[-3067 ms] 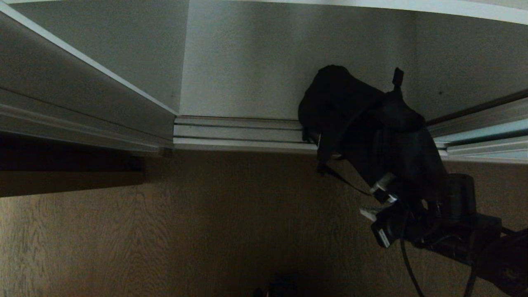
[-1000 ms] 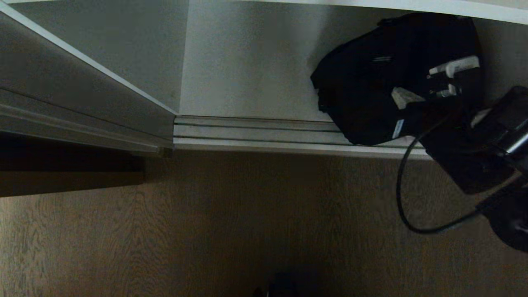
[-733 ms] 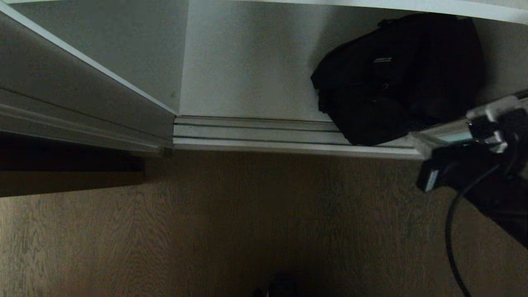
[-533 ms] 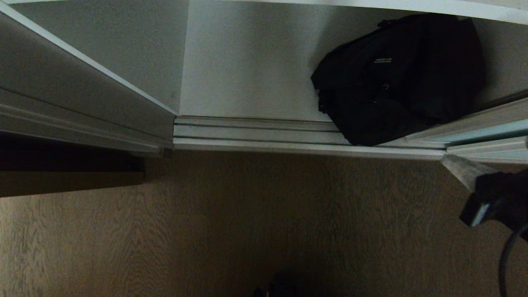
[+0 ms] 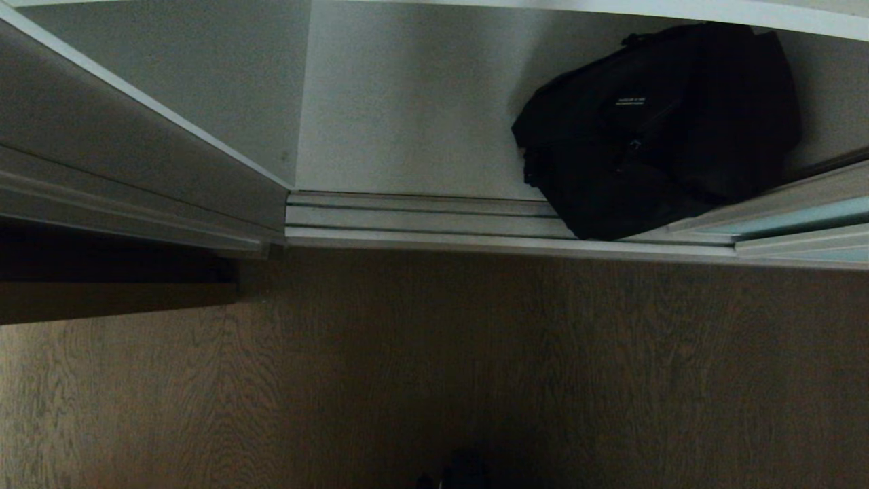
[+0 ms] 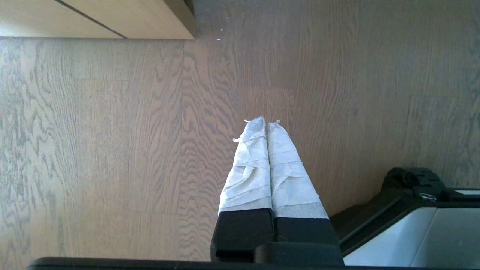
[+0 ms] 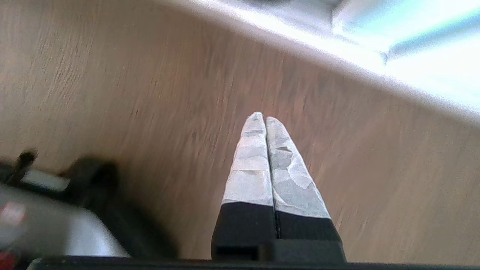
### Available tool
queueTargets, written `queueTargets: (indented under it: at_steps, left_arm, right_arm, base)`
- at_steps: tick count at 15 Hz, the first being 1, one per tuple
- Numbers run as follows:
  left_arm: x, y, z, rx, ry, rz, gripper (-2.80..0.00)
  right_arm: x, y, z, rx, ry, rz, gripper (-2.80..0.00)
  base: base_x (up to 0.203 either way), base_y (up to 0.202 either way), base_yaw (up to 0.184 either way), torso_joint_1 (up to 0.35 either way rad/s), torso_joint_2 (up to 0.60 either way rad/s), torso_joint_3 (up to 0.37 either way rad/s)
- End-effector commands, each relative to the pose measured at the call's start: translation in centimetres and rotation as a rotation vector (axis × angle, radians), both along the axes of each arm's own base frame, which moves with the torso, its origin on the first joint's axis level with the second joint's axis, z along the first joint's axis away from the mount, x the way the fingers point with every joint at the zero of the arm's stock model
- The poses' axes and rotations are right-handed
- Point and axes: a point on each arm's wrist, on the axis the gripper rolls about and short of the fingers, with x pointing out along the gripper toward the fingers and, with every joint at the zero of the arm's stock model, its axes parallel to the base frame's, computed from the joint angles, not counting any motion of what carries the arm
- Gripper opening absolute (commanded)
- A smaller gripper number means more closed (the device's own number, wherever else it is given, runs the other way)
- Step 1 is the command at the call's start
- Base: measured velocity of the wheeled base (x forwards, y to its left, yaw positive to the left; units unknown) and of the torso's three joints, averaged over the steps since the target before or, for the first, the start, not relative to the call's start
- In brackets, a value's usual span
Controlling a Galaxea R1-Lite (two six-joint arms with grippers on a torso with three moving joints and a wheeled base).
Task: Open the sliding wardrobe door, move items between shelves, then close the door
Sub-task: Place the bag on the lower shelf
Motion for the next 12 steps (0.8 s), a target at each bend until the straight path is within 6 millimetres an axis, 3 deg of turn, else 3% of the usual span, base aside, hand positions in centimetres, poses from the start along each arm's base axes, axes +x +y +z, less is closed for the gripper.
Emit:
queueTargets:
  at_steps: [1, 2, 6, 8, 10, 12]
  left_arm:
    - [0.0, 0.0, 0.0, 0.001, 0.000, 0.000, -2.80]
    - [0.0, 0.0, 0.0, 0.000, 0.001, 0.000, -2.80]
    - [0.0, 0.0, 0.0, -0.001, 0.000, 0.000, -2.80]
    - [0.0, 0.0, 0.0, -0.001, 0.000, 0.000, -2.80]
    - [0.0, 0.0, 0.0, -0.001, 0.000, 0.000, -2.80]
    - [0.0, 0.0, 0.0, -0.001, 0.000, 0.000, -2.80]
  right_arm:
    - [-2.8, -0.6, -2.7, 0.104, -0.030, -0.036, -2.80]
    - [-2.7, -0.6, -3.1, 0.184, 0.002, -0.060, -2.80]
    - [-4.1, -0.3, -4.1, 0.193, -0.016, -0.085, -2.80]
    - [-5.2, -0.2, -5.9, 0.174, -0.084, -0.063, -2.80]
    - [-4.9, -0.2, -8.0, 0.155, -0.114, -0.078, -2.80]
    - [-4.6, -0.4, -9.1, 0.226, -0.030, -0.160, -2.80]
  base:
    - [0.000, 0.000, 0.000, 0.000, 0.00, 0.000]
    - [0.000, 0.000, 0.000, 0.000, 0.00, 0.000]
    - [0.000, 0.000, 0.000, 0.000, 0.00, 0.000]
    - [0.000, 0.000, 0.000, 0.000, 0.00, 0.000]
    - [0.000, 0.000, 0.000, 0.000, 0.00, 0.000]
    - [0.000, 0.000, 0.000, 0.000, 0.00, 0.000]
